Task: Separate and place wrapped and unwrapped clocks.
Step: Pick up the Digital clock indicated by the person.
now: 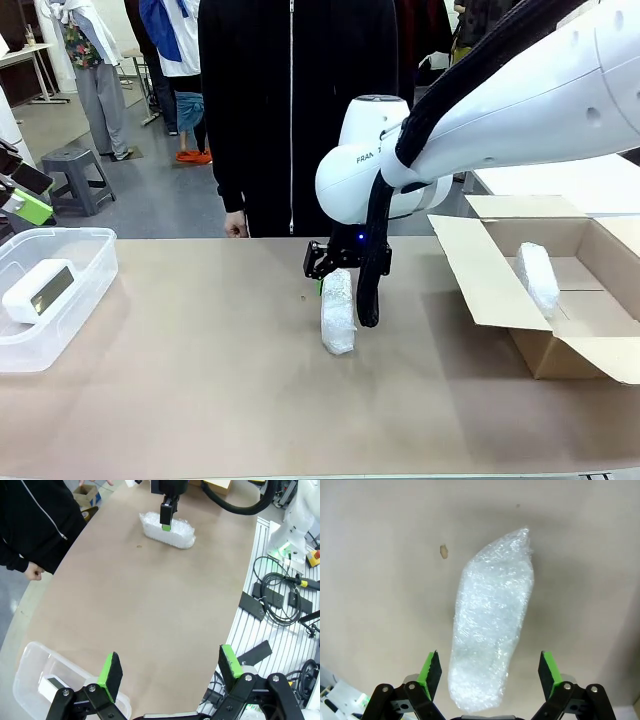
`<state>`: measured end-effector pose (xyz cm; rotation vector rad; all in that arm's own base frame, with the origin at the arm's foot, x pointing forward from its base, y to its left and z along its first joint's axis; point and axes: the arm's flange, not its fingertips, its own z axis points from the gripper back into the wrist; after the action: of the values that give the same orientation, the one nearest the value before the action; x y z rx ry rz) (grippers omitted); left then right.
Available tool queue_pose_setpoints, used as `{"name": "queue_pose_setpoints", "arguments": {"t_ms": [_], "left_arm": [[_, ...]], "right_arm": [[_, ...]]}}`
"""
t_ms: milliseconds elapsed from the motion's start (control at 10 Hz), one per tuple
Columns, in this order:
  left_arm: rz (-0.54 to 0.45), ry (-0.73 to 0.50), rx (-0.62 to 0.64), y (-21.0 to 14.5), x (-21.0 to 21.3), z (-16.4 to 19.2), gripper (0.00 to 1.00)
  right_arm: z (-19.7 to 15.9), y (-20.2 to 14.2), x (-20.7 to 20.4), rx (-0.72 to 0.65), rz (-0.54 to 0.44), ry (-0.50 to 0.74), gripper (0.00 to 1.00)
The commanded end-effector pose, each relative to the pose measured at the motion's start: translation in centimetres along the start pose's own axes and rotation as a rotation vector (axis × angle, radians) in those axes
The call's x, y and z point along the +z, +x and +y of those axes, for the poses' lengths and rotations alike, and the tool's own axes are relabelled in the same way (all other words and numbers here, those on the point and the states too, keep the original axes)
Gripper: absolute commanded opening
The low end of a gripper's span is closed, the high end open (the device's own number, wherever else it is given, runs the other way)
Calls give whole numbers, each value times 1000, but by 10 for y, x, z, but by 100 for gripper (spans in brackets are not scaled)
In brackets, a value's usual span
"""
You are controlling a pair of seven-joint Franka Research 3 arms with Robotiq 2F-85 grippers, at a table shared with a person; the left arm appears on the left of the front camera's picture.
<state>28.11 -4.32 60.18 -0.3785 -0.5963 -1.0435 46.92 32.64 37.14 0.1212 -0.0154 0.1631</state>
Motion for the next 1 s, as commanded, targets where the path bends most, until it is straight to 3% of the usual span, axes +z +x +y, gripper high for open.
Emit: {"name": "queue_pose_setpoints", "arguments": {"t_ms": [0,700,800,900], "left_arm": [[-10,-13,5,0,-1,0,100],[-10,-13,5,0,-1,0,100],[-10,-13,5,0,-1,0,100],[-10,-13,5,0,-1,0,100]], "right_arm": [[15,7,-8,10,26,-24,100],[21,9,-30,-17,33,-101,100],[21,10,-31,-24,14,-133,85],[20,10,-30,-22,12,-131,82]]}}
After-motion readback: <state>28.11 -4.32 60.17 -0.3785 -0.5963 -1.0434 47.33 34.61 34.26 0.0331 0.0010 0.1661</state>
